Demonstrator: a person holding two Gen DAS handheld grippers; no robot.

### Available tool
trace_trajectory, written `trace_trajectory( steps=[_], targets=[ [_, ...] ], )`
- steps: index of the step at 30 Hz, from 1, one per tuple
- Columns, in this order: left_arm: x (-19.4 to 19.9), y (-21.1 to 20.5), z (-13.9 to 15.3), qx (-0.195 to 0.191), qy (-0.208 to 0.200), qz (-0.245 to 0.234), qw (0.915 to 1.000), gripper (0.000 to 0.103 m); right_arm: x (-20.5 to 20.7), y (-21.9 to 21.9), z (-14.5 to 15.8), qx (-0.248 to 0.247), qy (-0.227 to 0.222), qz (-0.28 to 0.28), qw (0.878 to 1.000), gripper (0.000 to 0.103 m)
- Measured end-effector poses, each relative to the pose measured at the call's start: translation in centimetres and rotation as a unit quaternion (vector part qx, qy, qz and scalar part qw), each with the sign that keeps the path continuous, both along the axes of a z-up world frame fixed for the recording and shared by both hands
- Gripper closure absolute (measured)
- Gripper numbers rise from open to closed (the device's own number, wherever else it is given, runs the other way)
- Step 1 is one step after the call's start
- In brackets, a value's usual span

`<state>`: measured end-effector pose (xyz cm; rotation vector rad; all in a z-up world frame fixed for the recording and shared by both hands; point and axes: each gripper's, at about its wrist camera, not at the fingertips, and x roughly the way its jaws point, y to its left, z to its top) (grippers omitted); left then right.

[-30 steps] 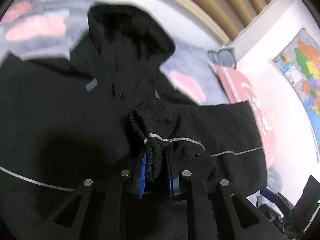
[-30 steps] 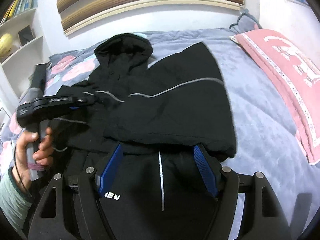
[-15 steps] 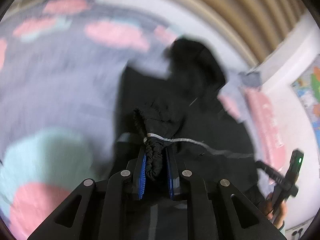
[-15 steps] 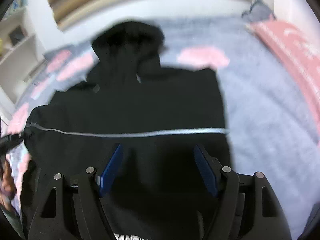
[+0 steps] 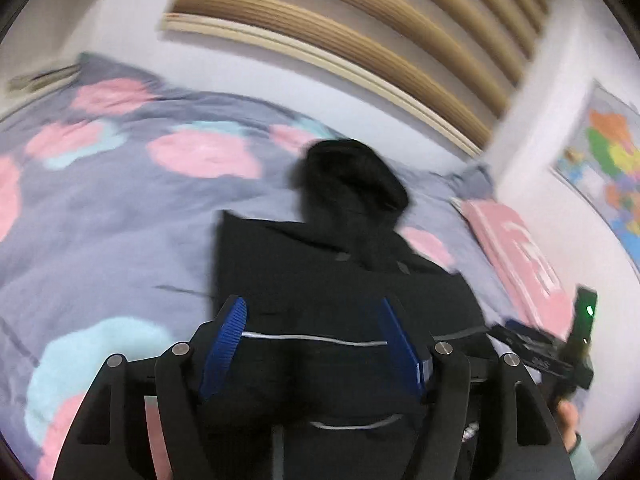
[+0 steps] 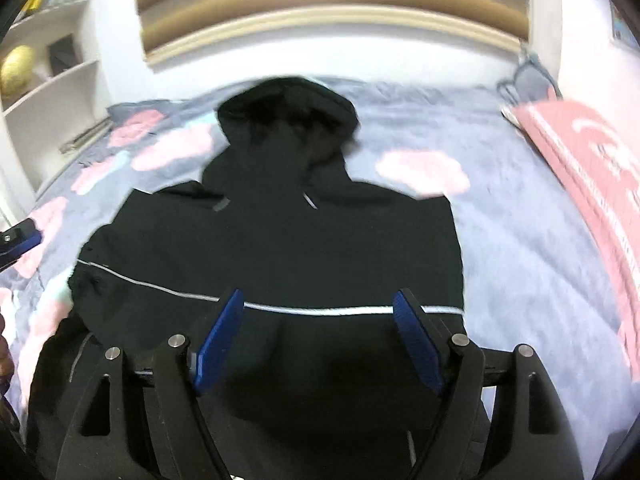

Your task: Fold large clothes

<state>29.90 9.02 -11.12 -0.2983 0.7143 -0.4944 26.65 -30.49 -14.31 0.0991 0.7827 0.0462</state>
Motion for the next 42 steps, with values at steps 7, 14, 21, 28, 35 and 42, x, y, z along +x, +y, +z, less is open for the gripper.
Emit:
trace_trajectory(
  steps=[7, 14, 21, 28, 35, 42],
  targets=[
    [5.5, -4.9, -9.2, 0.097, 0.13, -0.003, 0.9868, 0.035, 2.0, 0.5, -5.3, -0.028, 0.052, -0.005, 0.998, 0.023],
    [4.5, -5.4, -10.0, 0.117, 0.084, -0.01, 0.9896, 0.036, 1.6, -0.3, -8.5, -0.032, 0.044, -0.008, 0.998, 0.022],
    [4.1, -3.0, -1.1, 0.069, 0.063, -0.001, 0.9956, 0.035, 1.3, -2.0, -4.2, 0.042, 0.096, -0.022, 0.994, 0.021],
    [5.5, -2.3, 10.0, 0.071, 0.025, -0.002, 0.9971, 0.034, 1.2, -5.0, 4.8, 0.057, 0.094, -0.059, 0.992, 0.021],
    [7.4, -0.9, 17.3, 0.054, 0.011, -0.006, 0.9985, 0.034, 3.4, -6.6, 13.3, 0.079, 0.08, -0.079, 0.991, 0.021],
    [13.4, -2.3, 19.0, 0.039, 0.008, -0.012, 0.9991, 0.033, 10.0, -6.2, 17.0, 0.073, 0.051, -0.066, 0.994, 0.018]
  ],
)
